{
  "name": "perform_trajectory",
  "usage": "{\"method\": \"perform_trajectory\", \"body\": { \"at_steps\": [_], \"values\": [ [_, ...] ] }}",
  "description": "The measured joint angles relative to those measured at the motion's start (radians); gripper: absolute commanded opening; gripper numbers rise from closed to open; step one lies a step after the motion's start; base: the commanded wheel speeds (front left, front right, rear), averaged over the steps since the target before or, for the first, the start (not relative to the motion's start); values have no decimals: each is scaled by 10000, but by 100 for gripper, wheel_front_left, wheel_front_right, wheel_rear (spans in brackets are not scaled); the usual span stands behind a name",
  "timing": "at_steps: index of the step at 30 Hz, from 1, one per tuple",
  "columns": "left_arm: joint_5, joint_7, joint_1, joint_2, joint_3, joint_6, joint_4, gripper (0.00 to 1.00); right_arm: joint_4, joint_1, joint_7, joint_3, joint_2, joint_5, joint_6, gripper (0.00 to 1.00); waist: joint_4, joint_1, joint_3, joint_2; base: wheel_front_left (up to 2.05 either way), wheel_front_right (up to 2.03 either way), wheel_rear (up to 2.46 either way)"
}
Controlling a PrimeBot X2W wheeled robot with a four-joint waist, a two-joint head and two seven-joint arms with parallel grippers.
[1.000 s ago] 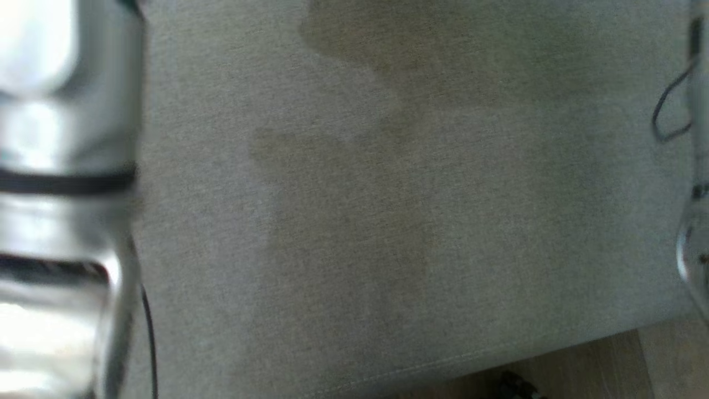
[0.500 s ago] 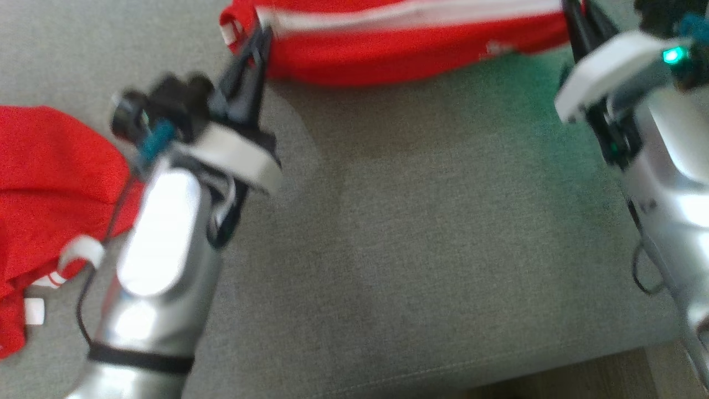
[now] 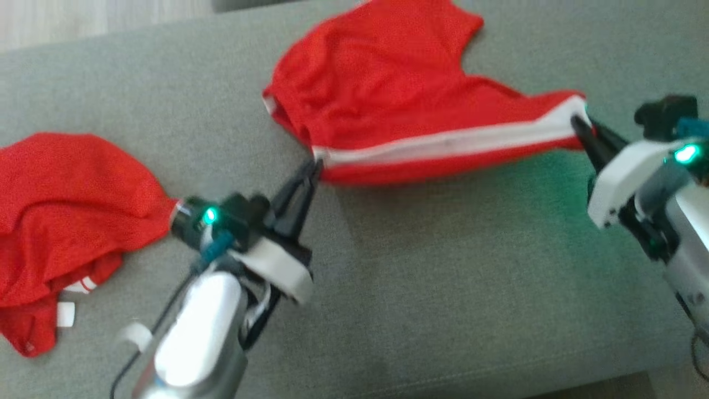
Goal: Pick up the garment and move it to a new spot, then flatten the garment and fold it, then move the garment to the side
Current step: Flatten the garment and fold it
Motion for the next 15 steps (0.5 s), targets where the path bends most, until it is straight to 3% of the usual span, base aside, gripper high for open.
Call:
{"method": "perform_trajectory", "body": {
  "at_steps": [9, 15],
  "values": [
    [56, 0, 1698, 123, -606, -2, -535, 0, -1730, 2030, 1149, -94, -1139, 339, 0, 0, 15, 0, -917, 0, 0, 0, 0],
    [-56, 0, 2585, 238, -943, -2, -1049, 0, -3233, 3653, 2222, -861, -1914, 610, 0, 0, 35, 0, -1393, 0, 0, 0, 0]
  ]
}}
